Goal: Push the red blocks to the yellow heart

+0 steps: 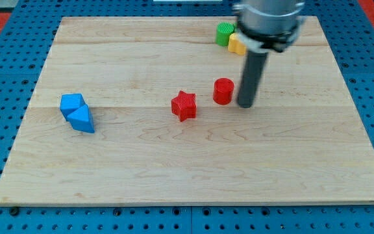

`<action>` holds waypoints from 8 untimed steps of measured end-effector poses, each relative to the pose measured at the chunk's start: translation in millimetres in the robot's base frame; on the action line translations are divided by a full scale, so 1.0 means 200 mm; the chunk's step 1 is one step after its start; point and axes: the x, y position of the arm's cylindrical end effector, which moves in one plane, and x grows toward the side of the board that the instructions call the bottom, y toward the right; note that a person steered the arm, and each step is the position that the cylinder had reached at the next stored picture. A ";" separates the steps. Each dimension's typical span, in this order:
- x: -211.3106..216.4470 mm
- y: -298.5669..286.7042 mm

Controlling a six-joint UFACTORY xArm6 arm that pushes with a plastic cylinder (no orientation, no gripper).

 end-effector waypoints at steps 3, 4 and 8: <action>-0.37 -0.32; -0.52 -0.31; -0.72 -0.16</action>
